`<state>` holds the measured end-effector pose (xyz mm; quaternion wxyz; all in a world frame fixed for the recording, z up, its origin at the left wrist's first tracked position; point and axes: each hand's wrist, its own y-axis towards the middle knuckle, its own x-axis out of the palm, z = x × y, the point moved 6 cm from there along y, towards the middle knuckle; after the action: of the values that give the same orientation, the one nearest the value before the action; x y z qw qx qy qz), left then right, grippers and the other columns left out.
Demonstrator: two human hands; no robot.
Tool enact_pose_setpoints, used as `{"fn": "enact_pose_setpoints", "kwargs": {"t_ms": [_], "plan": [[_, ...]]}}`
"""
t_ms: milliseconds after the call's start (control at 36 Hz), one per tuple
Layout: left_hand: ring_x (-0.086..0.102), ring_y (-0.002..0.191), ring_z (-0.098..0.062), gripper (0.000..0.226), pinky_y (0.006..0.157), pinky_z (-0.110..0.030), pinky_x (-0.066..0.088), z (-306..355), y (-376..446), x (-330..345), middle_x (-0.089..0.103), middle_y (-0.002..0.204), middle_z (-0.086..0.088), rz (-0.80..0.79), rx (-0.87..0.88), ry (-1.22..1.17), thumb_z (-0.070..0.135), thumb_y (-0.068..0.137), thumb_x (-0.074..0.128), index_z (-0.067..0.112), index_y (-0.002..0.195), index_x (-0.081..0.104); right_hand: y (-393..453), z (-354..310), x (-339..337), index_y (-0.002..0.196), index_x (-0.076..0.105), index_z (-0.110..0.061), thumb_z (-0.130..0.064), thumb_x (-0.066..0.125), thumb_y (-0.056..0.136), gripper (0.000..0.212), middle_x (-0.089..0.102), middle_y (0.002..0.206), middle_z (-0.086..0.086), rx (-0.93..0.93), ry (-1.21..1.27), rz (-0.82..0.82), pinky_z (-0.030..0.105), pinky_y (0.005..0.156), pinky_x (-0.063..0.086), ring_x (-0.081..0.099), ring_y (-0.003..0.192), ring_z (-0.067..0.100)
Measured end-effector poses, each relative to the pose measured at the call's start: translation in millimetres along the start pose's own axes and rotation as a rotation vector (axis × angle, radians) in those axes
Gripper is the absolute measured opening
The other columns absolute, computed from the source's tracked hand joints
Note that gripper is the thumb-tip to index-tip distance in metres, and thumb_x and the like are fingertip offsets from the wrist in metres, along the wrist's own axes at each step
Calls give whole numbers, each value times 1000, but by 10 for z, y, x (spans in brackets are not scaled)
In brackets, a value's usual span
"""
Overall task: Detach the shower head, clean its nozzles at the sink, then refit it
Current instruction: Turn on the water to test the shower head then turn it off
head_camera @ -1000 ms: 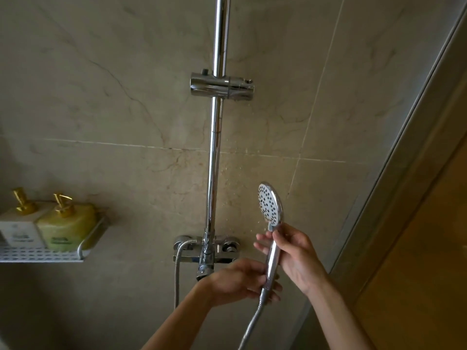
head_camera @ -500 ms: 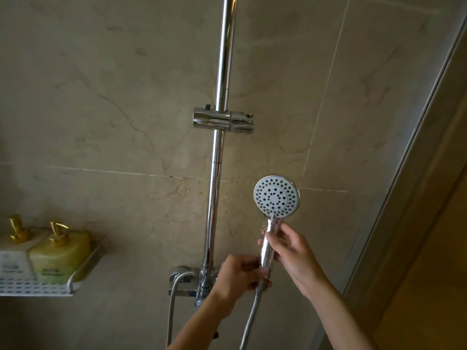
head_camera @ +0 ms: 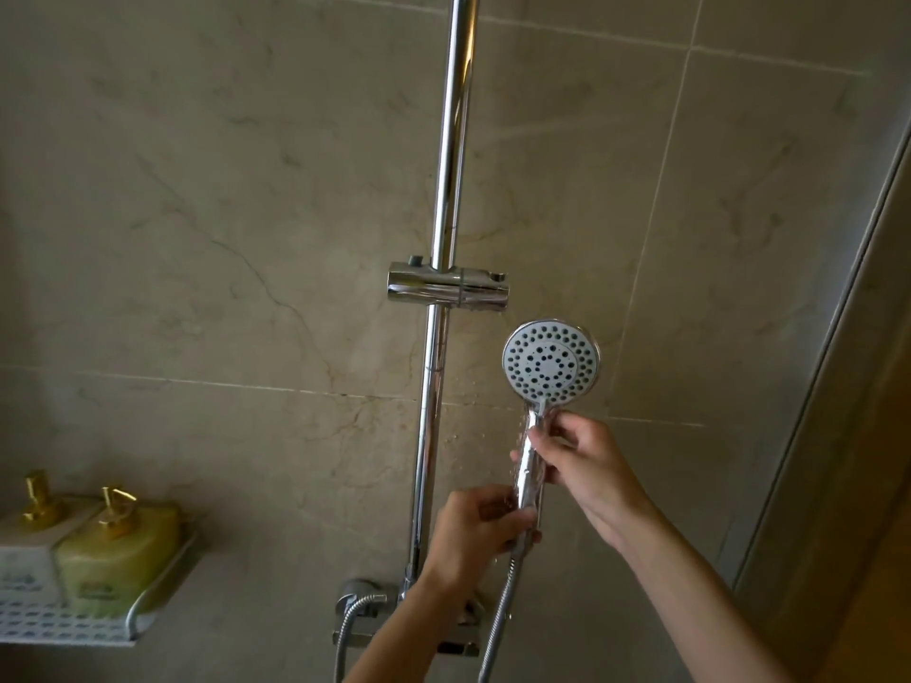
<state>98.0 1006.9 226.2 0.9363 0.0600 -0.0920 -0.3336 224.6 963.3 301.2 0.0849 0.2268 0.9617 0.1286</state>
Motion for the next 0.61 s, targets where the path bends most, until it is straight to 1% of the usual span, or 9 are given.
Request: {"fn": "enact_pose_setpoints", "kwargs": {"t_ms": [83, 111, 167, 222, 278, 333, 445, 556, 611], "plan": [[74, 82, -28, 14, 88, -49, 59, 75, 94, 9, 72, 77, -10, -24, 30, 4, 15, 87, 73, 1, 90, 72, 113, -151, 19, 102, 68, -7, -8, 62, 97, 8, 74, 94, 12, -7, 4, 9, 46, 83, 60, 76, 90, 29], [74, 83, -28, 16, 89, -49, 59, 98, 119, 13, 72, 77, -9, -32, 30, 7, 17, 88, 73, 1, 89, 72, 146, -211, 24, 102, 67, -7, -7, 61, 97, 8, 74, 94, 12, -9, 2, 11, 47, 84, 60, 76, 89, 29], [75, 85, -26, 21, 89, -43, 60, 132, 162, 19, 75, 85, -12, -54, 18, 15, 17, 91, 69, -3, 95, 70, 211, -340, 25, 101, 67, -7, -6, 59, 98, 9, 73, 94, 12, -11, 7, 14, 49, 86, 59, 76, 88, 28], [74, 84, -23, 20, 85, -35, 61, 156, 192, 15, 76, 91, -13, -66, 14, 5, 13, 93, 65, -4, 101, 70, 265, -480, 13, 101, 66, -8, -5, 57, 98, 10, 71, 97, 12, -15, 13, 14, 46, 84, 59, 77, 86, 26], [73, 81, -20, 14, 82, -30, 60, 177, 220, 2, 75, 89, -11, -74, 27, -12, 10, 94, 63, 0, 100, 71, 309, -621, -6, 101, 65, -8, -4, 56, 98, 10, 70, 98, 11, -27, 20, 17, 42, 82, 60, 77, 84, 23], [73, 81, -19, 10, 83, -30, 60, 200, 249, -6, 74, 88, -8, -88, 53, -3, 8, 95, 62, 5, 98, 71, 348, -749, -18, 101, 65, -7, -3, 55, 98, 11, 69, 98, 11, -35, 40, 17, 42, 83, 60, 77, 81, 21], [71, 83, -20, 12, 86, -36, 58, 235, 305, 3, 75, 87, -5, -134, 89, 69, 9, 96, 60, 10, 95, 72, 419, -1011, -15, 100, 63, -5, -1, 54, 99, 10, 65, 99, 14, -66, 41, 15, 50, 89, 58, 76, 78, 20], [70, 78, -15, 14, 81, -30, 57, 267, 327, 3, 75, 84, -3, -137, 118, 58, 9, 97, 60, 14, 93, 72, 476, -1270, -16, 98, 61, -3, 2, 53, 99, 10, 61, 96, 13, -105, 39, 21, 51, 88, 58, 75, 79, 23], [69, 80, -16, 17, 81, -29, 56, 278, 334, -2, 76, 83, -1, -136, 131, 69, 9, 97, 59, 18, 92, 73, 496, -1402, -14, 98, 62, -3, 2, 53, 98, 10, 61, 94, 11, -125, 24, 19, 50, 87, 58, 74, 82, 25]]}}
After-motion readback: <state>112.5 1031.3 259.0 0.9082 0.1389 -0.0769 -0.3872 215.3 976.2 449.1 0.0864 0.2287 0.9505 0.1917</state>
